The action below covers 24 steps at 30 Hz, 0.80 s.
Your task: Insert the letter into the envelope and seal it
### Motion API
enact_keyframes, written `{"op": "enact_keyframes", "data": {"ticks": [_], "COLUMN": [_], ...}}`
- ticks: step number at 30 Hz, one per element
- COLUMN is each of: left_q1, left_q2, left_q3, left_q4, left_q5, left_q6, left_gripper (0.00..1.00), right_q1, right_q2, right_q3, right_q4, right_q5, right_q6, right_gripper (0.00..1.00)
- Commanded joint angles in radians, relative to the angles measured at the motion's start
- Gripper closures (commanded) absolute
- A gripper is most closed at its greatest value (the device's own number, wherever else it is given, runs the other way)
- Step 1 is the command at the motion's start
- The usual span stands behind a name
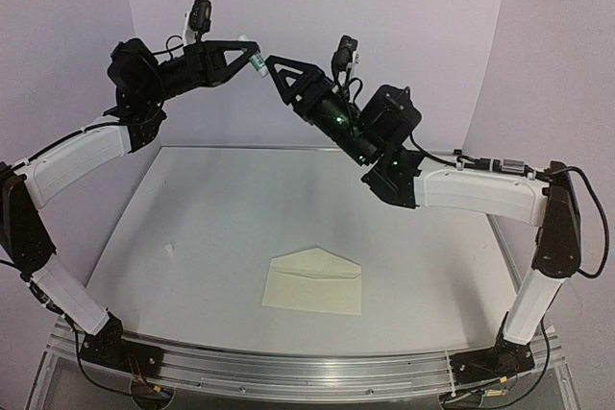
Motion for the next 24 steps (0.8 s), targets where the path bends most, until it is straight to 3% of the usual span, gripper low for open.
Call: {"op": "enact_keyframes", "data": {"ticks": [1,4,8,20,23,24], "left_q1": [-0.017,-0.022,-0.022,-0.022,-0.021,-0.021], "left_q2": [-0.018,-0.019,-0.019,-0.015,-0.023,-0.023], "left_q3": [0.044,0.043,0.04,0.035,0.024,0.021], "left_q4": [0.065,0.067,0.067,0.069,0.064,0.064], "left_q5": [0.02,0.023,0.023,0.026,0.027,0.026], "left_q6": [-0.015,-0.011,-0.012,-0.019,-0.016,-0.015], "left_gripper": [1.0,1.0,1.0,1.0,1.0,1.0], "right_q1": [-0.009,-0.011,-0.012,-0.021,-0.024,-0.024], "right_q2": [0.058,0.085,0.097,0.124,0.11,0.105], "right_q3": [0.109,0.156,0.17,0.208,0.189,0.183], "right_q4": [0.014,0.014,0.014,0.02,0.021,0.02], "right_q5": [-0.04,-0.085,-0.115,-0.161,-0.145,-0.141], "right_q6": [0.032,0.035,0.037,0.065,0.06,0.056], "right_gripper": [0.29,0.35,0.5,0.74,0.97,1.0]}}
